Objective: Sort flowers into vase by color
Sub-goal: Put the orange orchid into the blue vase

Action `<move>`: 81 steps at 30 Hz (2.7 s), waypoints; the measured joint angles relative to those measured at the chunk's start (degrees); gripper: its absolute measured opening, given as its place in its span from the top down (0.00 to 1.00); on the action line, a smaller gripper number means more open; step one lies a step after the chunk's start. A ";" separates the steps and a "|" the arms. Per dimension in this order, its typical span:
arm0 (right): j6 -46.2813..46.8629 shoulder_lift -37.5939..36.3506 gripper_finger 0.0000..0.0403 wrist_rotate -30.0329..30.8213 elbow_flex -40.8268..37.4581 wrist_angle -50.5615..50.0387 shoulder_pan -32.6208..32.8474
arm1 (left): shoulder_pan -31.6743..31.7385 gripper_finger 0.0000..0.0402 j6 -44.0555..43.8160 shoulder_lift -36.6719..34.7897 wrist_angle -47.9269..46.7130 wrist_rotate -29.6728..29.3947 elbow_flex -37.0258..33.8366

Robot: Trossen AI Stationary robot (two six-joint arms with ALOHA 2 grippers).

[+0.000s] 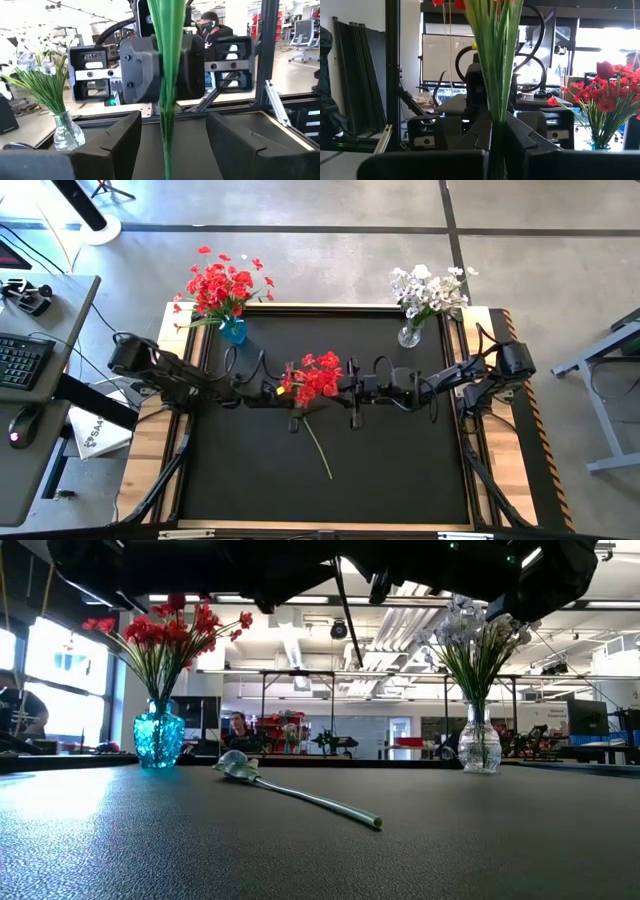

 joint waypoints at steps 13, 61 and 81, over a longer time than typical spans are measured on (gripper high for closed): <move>-0.40 0.00 0.97 0.11 0.00 -0.97 0.31 | -0.11 0.51 2.34 2.82 -0.63 -0.02 3.66; 5.21 -14.60 0.52 21.03 -0.02 -32.48 3.39 | 7.36 1.00 -27.78 -46.98 -86.86 -72.27 1.71; 5.46 -14.60 0.52 20.22 -0.02 -32.47 3.39 | 36.23 1.00 -9.22 -52.44 -58.20 -41.69 -6.44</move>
